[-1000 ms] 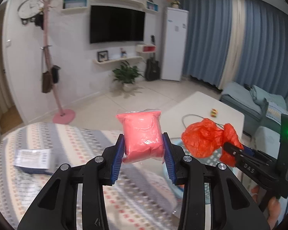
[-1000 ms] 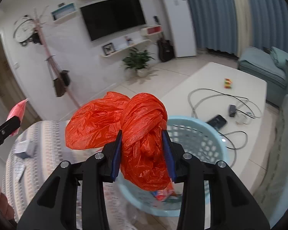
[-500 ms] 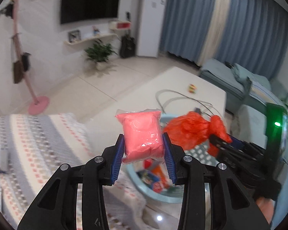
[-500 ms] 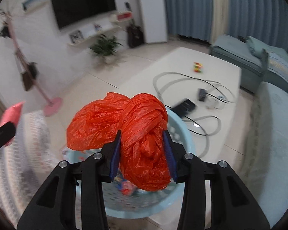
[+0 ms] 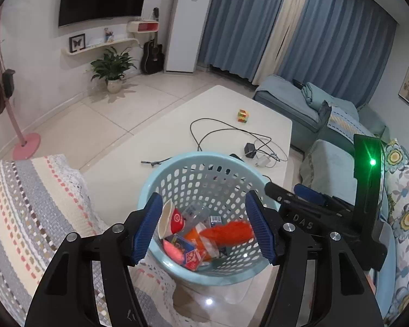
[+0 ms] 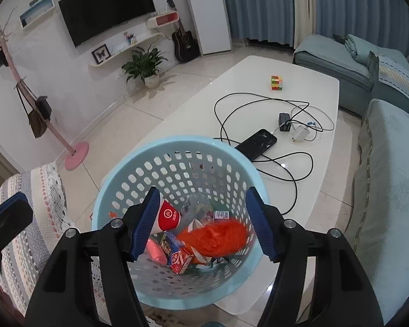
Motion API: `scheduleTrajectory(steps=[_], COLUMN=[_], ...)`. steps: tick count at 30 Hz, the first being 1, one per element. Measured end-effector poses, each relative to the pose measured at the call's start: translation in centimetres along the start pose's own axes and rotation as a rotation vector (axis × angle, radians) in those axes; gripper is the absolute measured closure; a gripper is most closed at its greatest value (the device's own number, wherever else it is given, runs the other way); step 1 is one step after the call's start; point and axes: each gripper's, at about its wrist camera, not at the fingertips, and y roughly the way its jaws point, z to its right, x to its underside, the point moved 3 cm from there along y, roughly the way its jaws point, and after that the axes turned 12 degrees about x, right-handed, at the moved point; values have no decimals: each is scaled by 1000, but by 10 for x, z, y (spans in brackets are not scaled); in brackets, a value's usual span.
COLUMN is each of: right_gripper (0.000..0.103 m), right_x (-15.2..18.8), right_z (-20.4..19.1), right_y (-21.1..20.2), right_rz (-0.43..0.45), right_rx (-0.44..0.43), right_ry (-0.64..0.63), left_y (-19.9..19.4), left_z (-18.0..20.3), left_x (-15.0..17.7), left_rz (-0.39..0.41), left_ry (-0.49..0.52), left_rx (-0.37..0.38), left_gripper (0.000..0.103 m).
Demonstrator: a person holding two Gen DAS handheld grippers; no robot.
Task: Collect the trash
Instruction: 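Carry pink packet and orange bag over the basket and open both tools, then move both open tools back to the table toward the carton and napkin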
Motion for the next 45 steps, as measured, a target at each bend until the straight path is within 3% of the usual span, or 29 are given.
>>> scheduleTrajectory(steps=[9,15,27,36,45], right_gripper=[41,41,37,33,29], right_x=[1,5,26,46,70], right_z=[-2,-22,-75,-127,-178], right_y=[-29,-56,-114,-159,-196], right_rz=[36,68,140,196,245], right_rx=[-36,-79,-170,-262,-332], right_ry=[1,-45,-150,-246,-342], left_y=[-37,-84,-184,-238,-283], left_z=[11,25,39,25,-18], left_x=[11,17,42,65,116], left_rz=[57,137,313,381,424], left_ry=[-19,20,42,-20,-170], left_rx=[-4,-39,-227,-320,-433], left_gripper=[38,36,34,32,31])
